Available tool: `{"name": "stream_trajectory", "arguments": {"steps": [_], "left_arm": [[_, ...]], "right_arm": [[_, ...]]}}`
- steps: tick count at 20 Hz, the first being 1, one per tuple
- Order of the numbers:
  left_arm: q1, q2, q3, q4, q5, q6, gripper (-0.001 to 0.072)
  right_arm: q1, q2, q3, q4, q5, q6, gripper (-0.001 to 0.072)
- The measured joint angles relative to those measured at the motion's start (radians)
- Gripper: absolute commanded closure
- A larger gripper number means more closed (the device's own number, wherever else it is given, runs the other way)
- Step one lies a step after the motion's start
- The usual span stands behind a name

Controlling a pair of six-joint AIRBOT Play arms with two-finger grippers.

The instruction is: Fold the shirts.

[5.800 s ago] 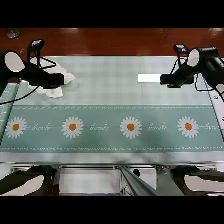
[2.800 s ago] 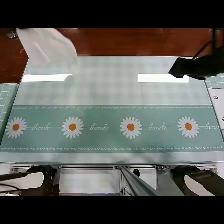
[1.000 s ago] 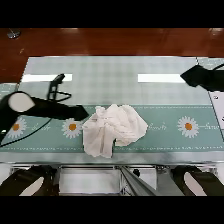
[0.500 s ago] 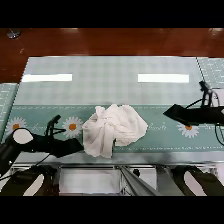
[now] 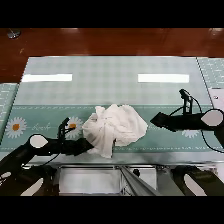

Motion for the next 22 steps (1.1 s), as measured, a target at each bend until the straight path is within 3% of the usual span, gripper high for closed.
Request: {"name": "stream_trajectory", "arguments": {"steps": [4,11,12,13,14,18,22], "left_arm": [[-0.027,-0.03,0.076,-0.045,0.047,0.1,0.0677],[-0.024,-0.04,0.179,-0.066,0.013,0.157,0.0677],[-0.024,-0.041,0.183,-0.067,0.002,0.161,0.0677],[-0.024,-0.042,0.187,-0.068,0.0,0.163,0.0677],[-0.024,-0.041,0.19,-0.068,-0.001,0.165,0.0677],[0.017,-0.035,0.252,-0.068,-0.029,0.18,0.0677],[0.164,-0.004,0.505,-0.069,-0.082,0.206,0.0678]], "right_arm": [[0.049,-0.045,-0.002,-0.017,-0.009,0.036,0.0089],[0.128,-0.296,0.048,0.019,-0.071,0.031,0.0092],[0.135,-0.33,0.067,0.053,-0.073,0.016,0.017],[0.143,-0.361,0.083,0.08,-0.076,-0.002,0.0411],[0.153,-0.391,0.1,0.097,-0.073,-0.021,0.07],[0.169,-0.439,0.226,0.161,-0.033,-0.111,0.0691],[0.105,-0.409,0.597,0.076,0.052,-0.127,0.0692]]}}
